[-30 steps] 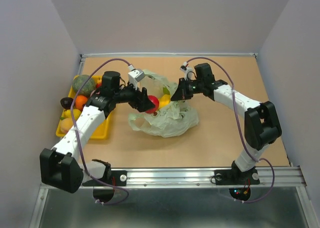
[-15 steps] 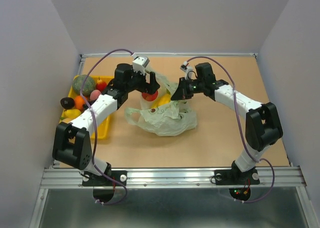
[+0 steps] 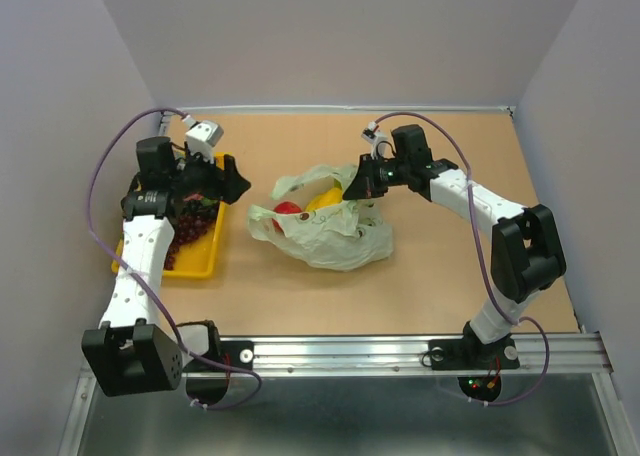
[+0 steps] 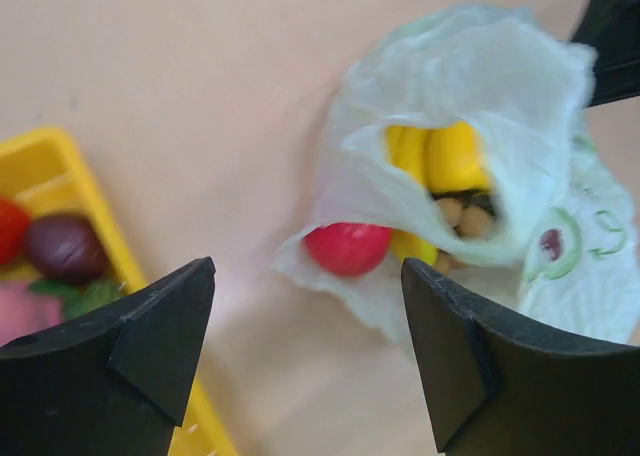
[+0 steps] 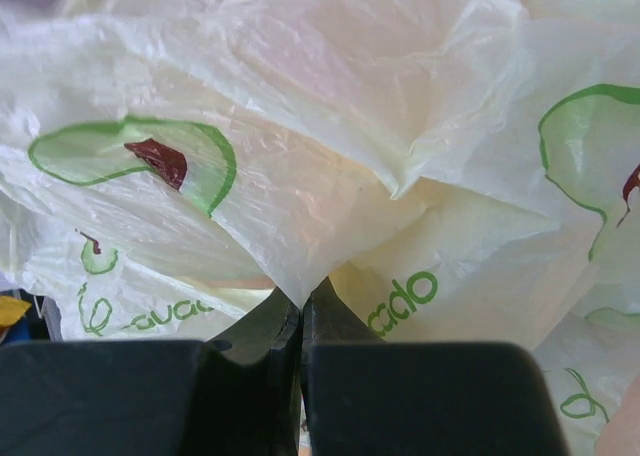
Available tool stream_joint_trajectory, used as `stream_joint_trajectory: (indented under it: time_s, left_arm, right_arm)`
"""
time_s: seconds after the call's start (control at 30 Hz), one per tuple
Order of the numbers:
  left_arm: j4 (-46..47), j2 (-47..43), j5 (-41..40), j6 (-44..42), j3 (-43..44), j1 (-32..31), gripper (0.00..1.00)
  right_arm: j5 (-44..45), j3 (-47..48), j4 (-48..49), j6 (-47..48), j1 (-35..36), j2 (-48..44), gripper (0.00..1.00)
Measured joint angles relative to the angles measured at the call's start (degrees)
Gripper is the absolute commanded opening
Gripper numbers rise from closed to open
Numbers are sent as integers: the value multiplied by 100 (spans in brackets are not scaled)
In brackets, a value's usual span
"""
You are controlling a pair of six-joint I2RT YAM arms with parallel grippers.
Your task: Place the fake fruits into the plastic bag and tie a complex knot
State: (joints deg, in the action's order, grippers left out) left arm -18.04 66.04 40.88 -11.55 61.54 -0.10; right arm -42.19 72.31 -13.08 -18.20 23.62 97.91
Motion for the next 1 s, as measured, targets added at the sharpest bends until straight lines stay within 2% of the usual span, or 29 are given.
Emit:
stream_joint_trajectory:
  time_s: [0.07,0.17,0.27,0.4,0.5,0.7,0.8,1.0]
  left_arm:
    - [-487,4,-11,-494,7,667,85]
    - [-1132,227,-125,-1246,140,1244,83]
    - [-1606,837,-372,-1937,592,1714,82]
    - [-1412,1539,-824,-2081,988,2068,82]
    - [-1021,1825,-1025,-1878,1121,2118,81]
    - [-168,2798,-1364,-1320,2052,1867,67]
    - [179,3287,-1506,-1180,2420,1694,65]
    - [376,3864,-1808,-1126,2575,1300,61]
  right_arm:
    - [0,0,2,0,0,0,0]
    - [0,0,0,4,0,-2,0]
    - [0,-4,-2,15,0,0,0]
    - [0,-7,0,26,0,0,0]
    - [0,-7,0,24,0,0,0]
    - [11,-7,0,24,0,9,1]
    - [24,-7,4,24,0,44,0]
    - [68,-7,-4,20,0,234,0]
